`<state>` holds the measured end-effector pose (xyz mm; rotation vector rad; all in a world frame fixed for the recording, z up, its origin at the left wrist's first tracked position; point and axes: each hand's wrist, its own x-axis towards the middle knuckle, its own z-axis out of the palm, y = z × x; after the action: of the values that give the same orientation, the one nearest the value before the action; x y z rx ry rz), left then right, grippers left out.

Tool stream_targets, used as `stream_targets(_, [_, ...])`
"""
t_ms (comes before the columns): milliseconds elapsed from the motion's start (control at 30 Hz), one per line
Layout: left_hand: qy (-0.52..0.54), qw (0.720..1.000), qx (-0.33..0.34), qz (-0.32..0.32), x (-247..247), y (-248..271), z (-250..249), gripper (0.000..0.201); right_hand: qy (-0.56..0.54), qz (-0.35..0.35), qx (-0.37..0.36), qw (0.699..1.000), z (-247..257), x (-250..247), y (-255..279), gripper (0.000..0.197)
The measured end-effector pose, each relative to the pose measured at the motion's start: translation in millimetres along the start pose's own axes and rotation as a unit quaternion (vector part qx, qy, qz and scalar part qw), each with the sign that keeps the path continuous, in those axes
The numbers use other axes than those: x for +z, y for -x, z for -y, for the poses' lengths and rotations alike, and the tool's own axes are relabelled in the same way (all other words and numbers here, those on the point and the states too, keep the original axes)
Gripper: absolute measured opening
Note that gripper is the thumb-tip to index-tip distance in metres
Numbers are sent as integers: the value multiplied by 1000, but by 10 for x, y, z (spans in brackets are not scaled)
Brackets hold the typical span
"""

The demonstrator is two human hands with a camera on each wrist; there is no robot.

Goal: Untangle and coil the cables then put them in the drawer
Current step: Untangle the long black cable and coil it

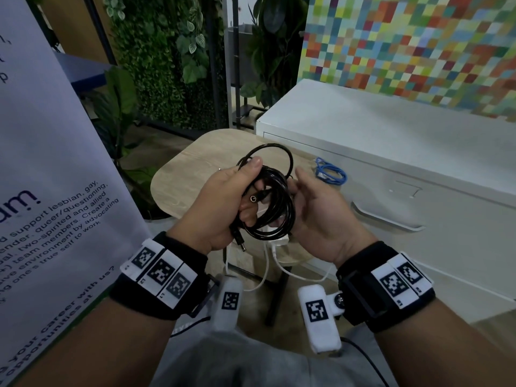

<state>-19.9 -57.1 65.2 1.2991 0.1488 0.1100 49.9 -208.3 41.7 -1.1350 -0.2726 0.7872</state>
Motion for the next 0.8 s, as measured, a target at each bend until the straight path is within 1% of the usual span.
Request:
stream_targets(67, [-28,999,20,-29,20,-21,22,43,10,-31,-12,999,21,3,-5,60])
stream_targets(100, [-43,998,30,-38,46,-27,35,42,17,-34,-20,999,33,12,1,59])
stream_targets(167, [-73,995,49,-50,108,-34,64,40,15,-40,-35,998,49,43,4,48])
stream_targets(267, [-110,989,73,-68,156,-59,97,36,12,-81,-75,994,75,98,20,42])
stream_targets(333, [-116,988,76,-70,160,-72,100,34,57,-106,-107,987,89,124,51,42])
stream_targets(400, [-115,988,75,-66,150,-81,109,33,111,-99,-122,981,111,182,99,48])
stream_targets(433, [-116,988,75,-66,142,-85,113,33,115,-97,-130,980,118,205,112,47])
stream_targets(500, [-120,987,79,-70,146,-93,116,31,110,-106,-155,976,133,222,111,37])
stream_targets(567, [-122,986,82,-79,159,-89,122,31,127,-135,-179,966,130,211,80,25])
stream_targets(633, [-116,985,84,-92,161,-80,115,31,138,-161,-194,958,118,177,60,18])
stream_targets(700, [-110,986,83,-98,155,-81,111,31,142,-155,-202,957,116,149,77,13])
stream_targets(767, [-97,987,79,-99,147,-82,107,31,173,-120,-212,954,93,124,100,12])
stream_targets(800, [-86,988,75,-101,145,-79,96,32,190,-94,-219,952,69,113,113,17])
